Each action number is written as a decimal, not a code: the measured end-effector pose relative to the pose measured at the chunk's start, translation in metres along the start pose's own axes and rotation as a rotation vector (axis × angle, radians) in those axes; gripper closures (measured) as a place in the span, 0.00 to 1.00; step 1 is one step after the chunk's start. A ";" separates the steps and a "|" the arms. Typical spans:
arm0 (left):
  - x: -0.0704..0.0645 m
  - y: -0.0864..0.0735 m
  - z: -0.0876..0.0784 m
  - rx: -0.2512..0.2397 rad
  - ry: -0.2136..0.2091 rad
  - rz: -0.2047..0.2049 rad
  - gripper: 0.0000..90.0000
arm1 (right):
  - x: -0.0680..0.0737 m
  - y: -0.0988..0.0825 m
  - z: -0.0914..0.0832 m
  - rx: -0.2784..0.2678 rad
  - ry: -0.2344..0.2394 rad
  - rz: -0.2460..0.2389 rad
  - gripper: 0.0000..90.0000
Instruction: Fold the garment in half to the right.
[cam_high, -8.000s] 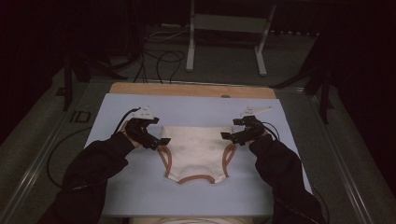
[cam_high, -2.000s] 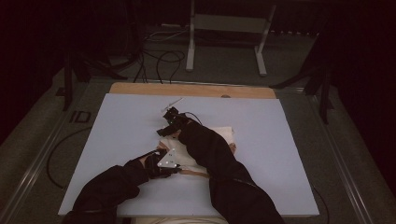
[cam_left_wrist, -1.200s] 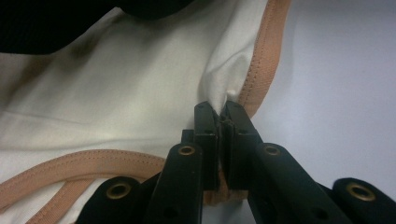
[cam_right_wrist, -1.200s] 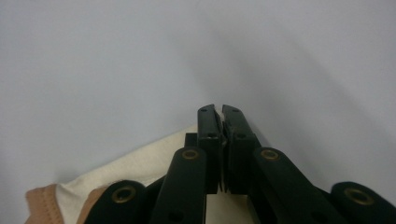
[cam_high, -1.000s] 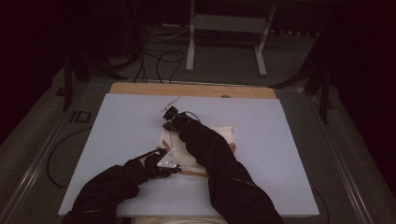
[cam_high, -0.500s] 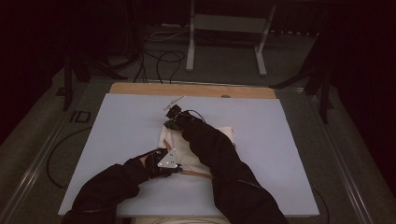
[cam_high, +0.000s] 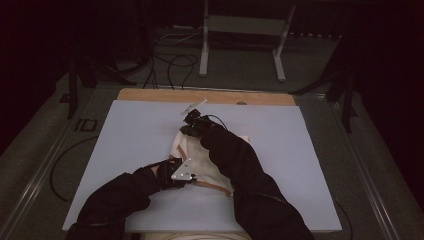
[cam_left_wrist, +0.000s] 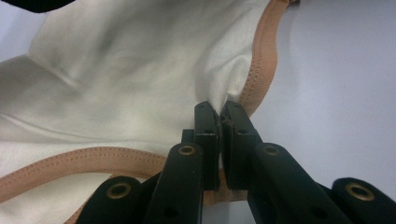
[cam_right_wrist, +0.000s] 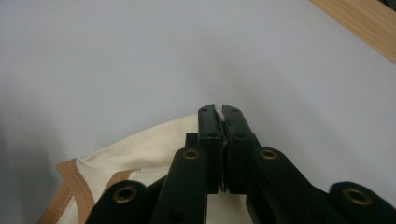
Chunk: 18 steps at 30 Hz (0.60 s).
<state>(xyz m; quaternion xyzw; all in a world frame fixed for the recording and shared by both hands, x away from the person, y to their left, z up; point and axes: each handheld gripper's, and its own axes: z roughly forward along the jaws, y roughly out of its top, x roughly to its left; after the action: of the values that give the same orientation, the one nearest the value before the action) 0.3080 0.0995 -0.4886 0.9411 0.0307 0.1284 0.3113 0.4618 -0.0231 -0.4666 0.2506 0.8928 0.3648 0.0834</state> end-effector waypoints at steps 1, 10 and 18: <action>0.000 0.001 0.000 0.002 -0.002 0.000 0.96 | -0.001 0.000 -0.002 -0.003 -0.002 -0.004 0.98; 0.001 0.008 -0.002 0.005 0.002 0.012 0.96 | -0.006 -0.003 -0.018 -0.024 -0.016 0.005 0.98; 0.002 0.014 -0.002 0.012 0.005 0.024 0.96 | -0.012 -0.010 -0.033 -0.039 -0.031 0.038 0.98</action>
<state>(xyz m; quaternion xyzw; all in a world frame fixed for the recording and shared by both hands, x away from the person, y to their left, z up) 0.3094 0.0898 -0.4786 0.9428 0.0210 0.1343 0.3043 0.4575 -0.0552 -0.4503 0.2714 0.8792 0.3798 0.0950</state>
